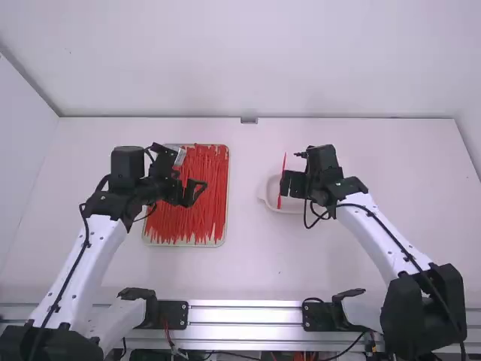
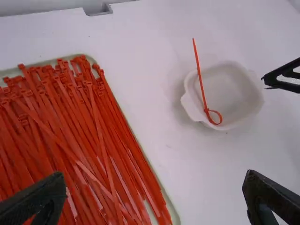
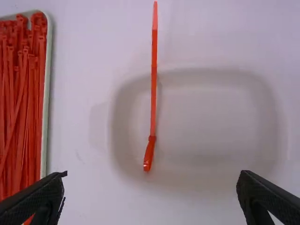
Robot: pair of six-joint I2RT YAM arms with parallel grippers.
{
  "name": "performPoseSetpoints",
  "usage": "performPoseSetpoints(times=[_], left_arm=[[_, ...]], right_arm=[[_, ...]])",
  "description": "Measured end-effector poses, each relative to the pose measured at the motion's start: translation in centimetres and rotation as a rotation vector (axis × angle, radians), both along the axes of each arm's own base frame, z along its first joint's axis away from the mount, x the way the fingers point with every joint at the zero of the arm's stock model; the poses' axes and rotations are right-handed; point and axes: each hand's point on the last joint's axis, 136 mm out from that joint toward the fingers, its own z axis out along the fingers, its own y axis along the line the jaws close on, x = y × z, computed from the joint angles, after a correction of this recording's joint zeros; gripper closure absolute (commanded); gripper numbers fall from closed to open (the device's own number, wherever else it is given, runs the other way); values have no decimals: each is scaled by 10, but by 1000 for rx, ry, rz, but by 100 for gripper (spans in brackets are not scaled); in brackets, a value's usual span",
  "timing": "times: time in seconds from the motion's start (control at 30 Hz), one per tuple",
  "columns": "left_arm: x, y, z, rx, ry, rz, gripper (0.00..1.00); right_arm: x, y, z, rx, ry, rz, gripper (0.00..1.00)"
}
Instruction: Fasten the cable tie
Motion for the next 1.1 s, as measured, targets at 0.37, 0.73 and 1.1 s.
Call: performPoseSetpoints(times=[0.37, 0.73, 1.1], left_arm=[[-3, 13, -5, 1, -41, 97, 13], [-10, 42, -2, 56, -244, 273, 36], [-29, 79, -16, 136, -417, 477, 61]], right_arm=[[11, -33, 18, -37, -133, -57, 14], [6, -104, 33, -141, -353, -134, 36], [-22, -117, 34, -219, -535, -109, 60]])
